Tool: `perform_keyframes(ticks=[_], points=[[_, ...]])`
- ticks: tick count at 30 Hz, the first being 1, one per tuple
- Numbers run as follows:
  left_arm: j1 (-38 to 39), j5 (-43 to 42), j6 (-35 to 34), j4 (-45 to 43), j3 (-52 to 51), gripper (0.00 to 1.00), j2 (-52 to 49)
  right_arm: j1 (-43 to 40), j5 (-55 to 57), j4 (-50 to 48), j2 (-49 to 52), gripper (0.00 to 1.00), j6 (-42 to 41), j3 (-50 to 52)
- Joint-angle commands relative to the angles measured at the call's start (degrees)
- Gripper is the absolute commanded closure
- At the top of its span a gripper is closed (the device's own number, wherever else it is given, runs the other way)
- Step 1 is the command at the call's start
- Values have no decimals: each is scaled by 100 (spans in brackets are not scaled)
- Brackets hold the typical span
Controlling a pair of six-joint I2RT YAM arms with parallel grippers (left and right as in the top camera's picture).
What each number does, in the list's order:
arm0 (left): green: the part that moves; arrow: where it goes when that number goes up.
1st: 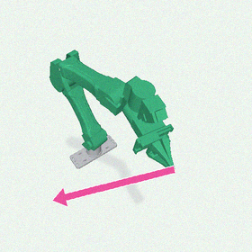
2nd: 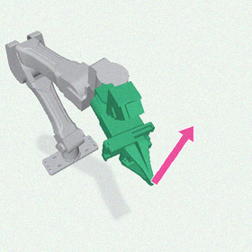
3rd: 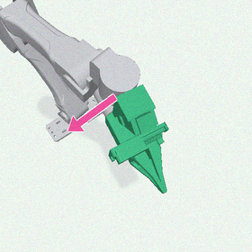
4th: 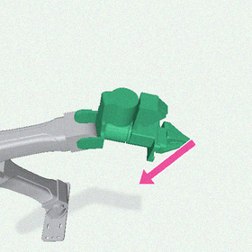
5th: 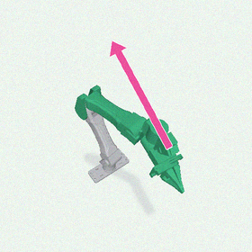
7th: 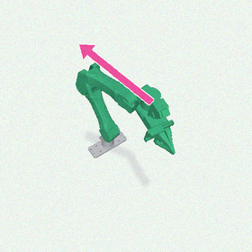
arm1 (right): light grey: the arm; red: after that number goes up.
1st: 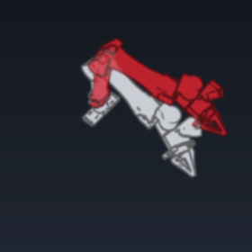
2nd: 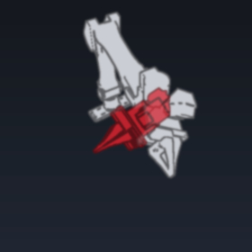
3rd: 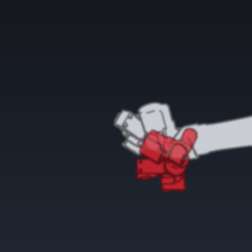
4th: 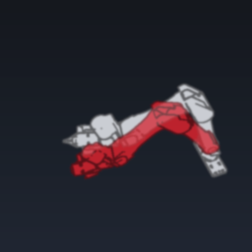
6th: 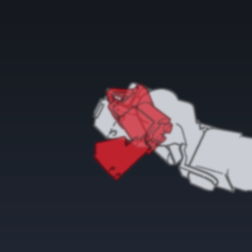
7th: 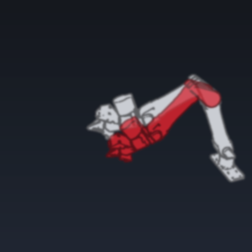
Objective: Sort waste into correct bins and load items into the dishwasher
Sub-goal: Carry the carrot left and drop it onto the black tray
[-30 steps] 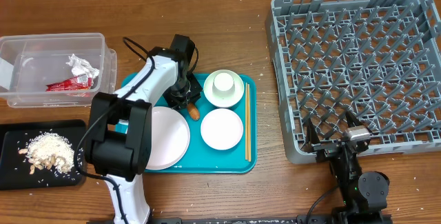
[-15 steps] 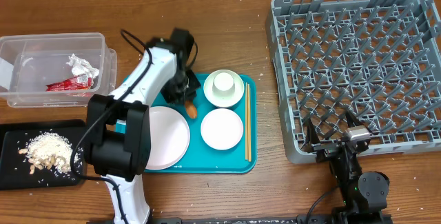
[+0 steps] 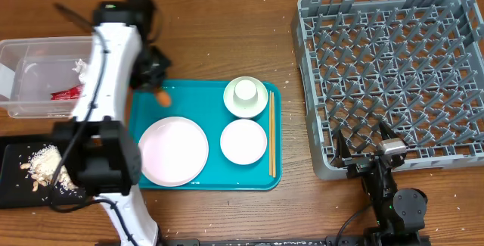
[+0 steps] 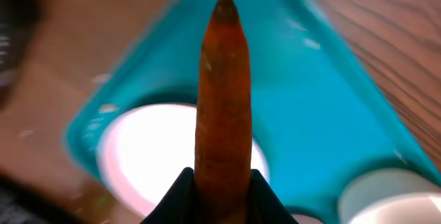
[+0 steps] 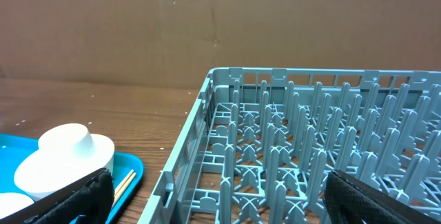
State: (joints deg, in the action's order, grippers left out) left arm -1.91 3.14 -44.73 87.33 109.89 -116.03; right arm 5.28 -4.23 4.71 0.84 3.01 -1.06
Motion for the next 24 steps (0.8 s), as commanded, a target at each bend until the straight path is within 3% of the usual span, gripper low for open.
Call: perform_keyframes(ticks=[1, 8, 15, 24], points=[[-568, 507, -223, 203, 153, 96, 599, -11, 4, -26, -61, 0, 20, 59], [-1884, 564, -223, 457, 151, 96, 1311, -11, 4, -26, -61, 0, 22, 59], [-2813, 820, -227, 531, -74, 96, 1392, -11, 4, -26, -61, 0, 22, 59], [-3716, 730, -308, -1029, -1956, 92, 1370, -11, 4, -26, -61, 0, 22, 59]])
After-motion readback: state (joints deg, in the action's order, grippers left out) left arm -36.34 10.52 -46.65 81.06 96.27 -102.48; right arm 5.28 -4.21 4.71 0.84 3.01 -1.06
